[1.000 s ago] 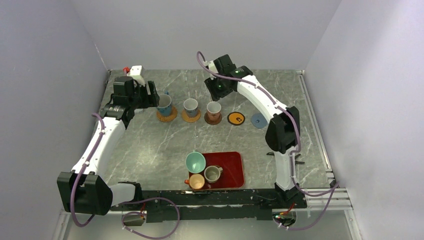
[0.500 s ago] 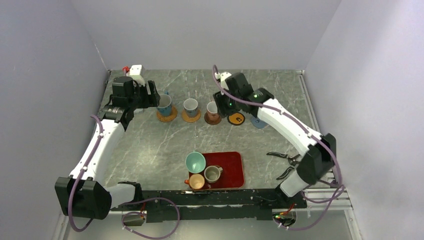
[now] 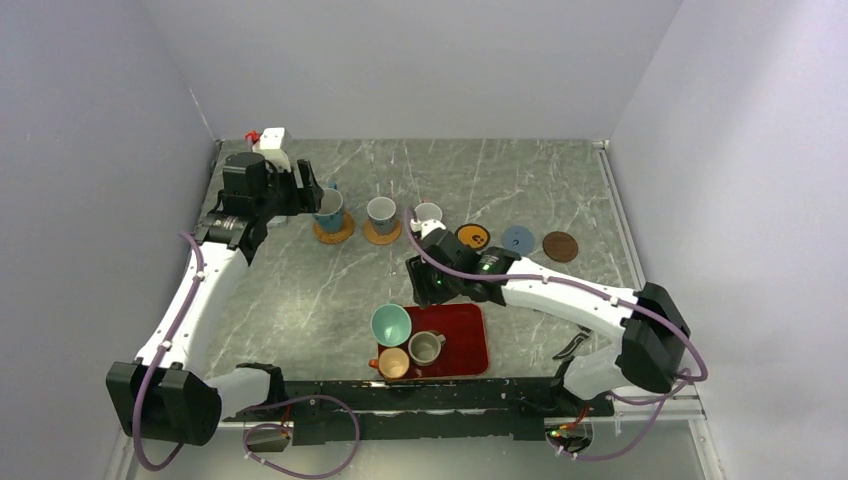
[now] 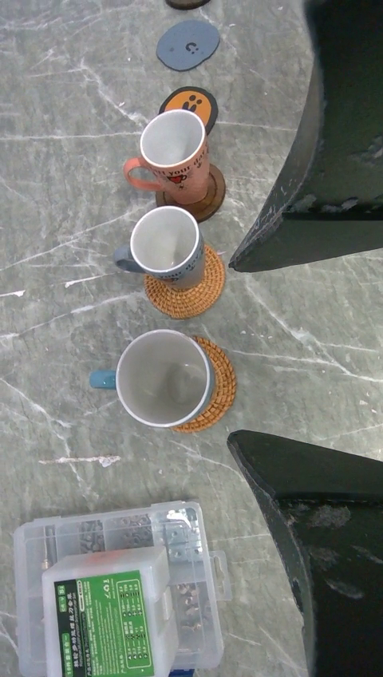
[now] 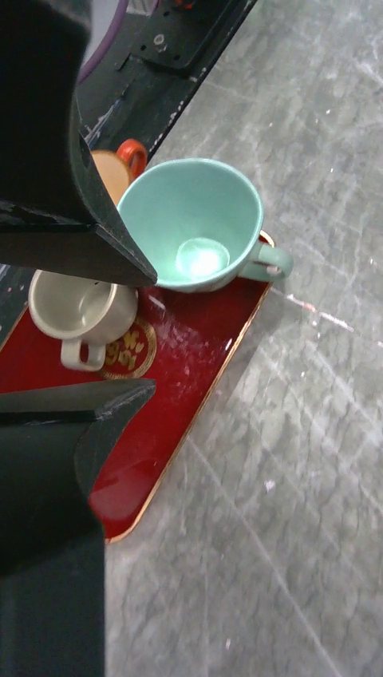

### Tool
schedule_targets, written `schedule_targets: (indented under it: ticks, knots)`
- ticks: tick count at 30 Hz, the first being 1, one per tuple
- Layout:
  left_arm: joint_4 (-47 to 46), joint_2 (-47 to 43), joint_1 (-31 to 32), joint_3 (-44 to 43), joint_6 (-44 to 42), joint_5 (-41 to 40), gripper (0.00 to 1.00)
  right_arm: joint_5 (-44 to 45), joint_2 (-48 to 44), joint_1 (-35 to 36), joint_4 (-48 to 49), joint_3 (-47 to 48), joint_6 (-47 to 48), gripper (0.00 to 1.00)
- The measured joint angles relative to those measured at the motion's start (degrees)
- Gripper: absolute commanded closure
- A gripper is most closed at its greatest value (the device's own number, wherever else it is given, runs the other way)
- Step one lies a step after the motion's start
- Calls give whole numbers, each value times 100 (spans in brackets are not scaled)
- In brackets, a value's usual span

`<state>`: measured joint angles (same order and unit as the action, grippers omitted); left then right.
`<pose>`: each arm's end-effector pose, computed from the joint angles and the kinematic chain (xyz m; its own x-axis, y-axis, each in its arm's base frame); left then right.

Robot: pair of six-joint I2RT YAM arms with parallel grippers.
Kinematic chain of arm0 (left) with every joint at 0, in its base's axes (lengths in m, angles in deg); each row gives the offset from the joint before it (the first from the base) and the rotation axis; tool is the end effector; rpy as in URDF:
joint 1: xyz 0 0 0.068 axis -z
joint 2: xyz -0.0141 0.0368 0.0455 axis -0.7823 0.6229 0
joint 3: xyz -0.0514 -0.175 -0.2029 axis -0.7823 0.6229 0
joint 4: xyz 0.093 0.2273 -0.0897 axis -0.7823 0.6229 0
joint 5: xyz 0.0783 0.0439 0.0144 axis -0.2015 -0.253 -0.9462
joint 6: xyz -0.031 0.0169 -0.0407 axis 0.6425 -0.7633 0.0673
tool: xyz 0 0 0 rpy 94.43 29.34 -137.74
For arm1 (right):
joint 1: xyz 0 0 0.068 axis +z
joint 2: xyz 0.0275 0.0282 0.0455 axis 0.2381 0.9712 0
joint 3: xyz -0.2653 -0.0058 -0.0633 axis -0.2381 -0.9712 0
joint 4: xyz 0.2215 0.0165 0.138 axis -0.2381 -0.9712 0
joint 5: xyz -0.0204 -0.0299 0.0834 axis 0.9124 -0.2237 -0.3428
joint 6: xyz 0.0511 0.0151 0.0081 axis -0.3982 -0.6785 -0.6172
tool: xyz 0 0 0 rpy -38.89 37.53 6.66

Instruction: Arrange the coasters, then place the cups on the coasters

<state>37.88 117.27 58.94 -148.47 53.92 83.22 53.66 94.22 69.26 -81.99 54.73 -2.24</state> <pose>0.2612 -0.0374 0.3548 -0.4618 -0.1452 -0.8750 0.1190 0.9675 -0.2233 0.1694 0.2411 0.2603 -0.7562 -0.2969 -0.5831 -0.5023 0.8345 0.2265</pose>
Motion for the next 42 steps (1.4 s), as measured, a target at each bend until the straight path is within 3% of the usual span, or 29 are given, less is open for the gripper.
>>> schedule_targets:
  ticks: [10,21,26,31,36,42]
  knots:
    - [-2,-184,57,0,9,70,21,120,658,651,634,-13,-402,53]
    - [-2,-203,61,0,9,59,21,402,1198,752,673,-15,-476,58]
    - [-2,-203,61,0,9,61,21,389,1432,752,793,-15,-400,70]
    - [-2,-201,61,0,13,74,21,306,1574,752,1019,-122,-258,100]
    - [-2,-184,61,0,13,96,21,232,1331,745,1467,-444,-42,100]
    - [-2,-179,61,0,13,94,21,339,184,745,1786,-1303,713,100]
